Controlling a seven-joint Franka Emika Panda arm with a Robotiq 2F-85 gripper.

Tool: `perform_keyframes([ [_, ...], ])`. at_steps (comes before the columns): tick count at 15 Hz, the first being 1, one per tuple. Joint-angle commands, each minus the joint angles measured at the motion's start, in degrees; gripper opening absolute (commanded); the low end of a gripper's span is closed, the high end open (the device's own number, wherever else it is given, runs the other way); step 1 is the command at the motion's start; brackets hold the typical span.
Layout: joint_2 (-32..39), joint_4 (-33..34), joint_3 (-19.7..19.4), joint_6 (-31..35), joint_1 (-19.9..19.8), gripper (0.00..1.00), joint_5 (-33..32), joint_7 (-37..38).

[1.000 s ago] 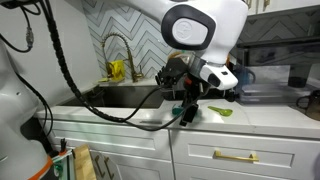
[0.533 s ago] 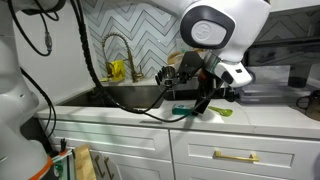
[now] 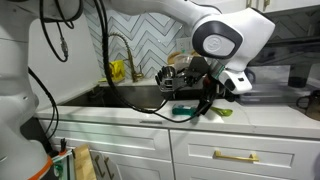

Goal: Pick up the dish soap and place it the right way up on the kitchen counter

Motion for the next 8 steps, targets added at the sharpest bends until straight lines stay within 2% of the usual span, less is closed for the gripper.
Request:
perform_keyframes([
  [1, 3.2, 3.4, 1.4, -2.5, -1.3, 1.00, 1.5, 1.7],
  [3, 4.1, 4.1, 1.7, -2.7, -1.3, 0.75, 1.3, 1.9],
  [8, 4.8, 4.8, 1.9, -3.5, -1.1, 0.35, 0.1, 2.1],
])
